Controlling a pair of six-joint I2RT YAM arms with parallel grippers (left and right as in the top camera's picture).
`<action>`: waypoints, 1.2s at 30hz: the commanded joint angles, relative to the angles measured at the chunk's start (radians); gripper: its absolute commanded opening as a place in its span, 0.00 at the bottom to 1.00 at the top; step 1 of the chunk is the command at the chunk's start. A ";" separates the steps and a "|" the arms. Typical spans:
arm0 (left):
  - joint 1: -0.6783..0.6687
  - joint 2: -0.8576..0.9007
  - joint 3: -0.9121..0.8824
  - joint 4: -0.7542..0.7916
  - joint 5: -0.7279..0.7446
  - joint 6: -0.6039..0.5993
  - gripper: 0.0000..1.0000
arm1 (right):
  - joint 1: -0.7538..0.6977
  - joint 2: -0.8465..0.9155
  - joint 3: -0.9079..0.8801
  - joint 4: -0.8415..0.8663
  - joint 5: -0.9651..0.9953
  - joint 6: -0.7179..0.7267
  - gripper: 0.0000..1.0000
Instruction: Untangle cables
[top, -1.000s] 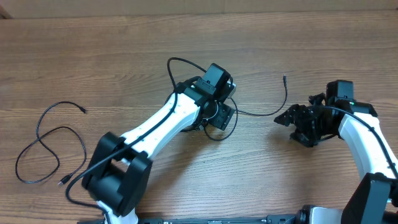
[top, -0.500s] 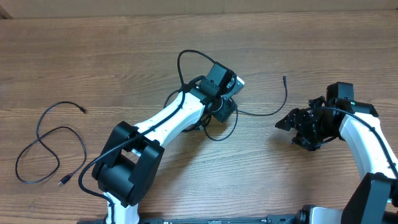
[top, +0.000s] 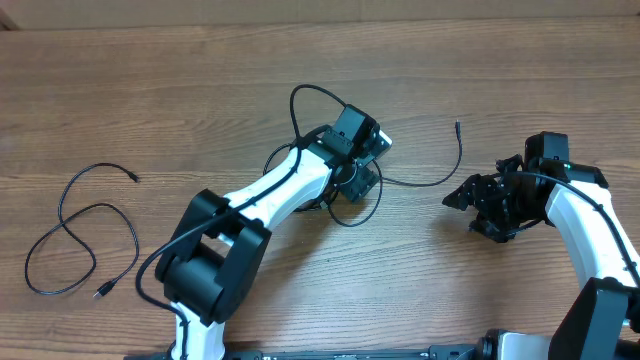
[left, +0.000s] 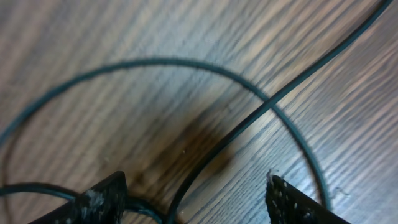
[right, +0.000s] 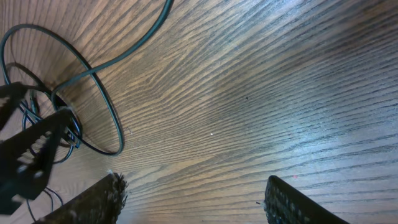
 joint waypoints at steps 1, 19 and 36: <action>-0.002 0.048 -0.011 -0.012 -0.002 0.014 0.71 | -0.001 -0.015 0.021 0.002 0.011 -0.011 0.70; 0.018 0.035 0.317 -0.392 -0.007 -0.012 0.04 | -0.001 -0.015 0.021 0.006 0.018 -0.012 0.70; 0.423 0.034 1.098 -1.154 -0.167 -0.281 0.04 | -0.001 -0.015 0.021 0.005 0.018 -0.012 0.71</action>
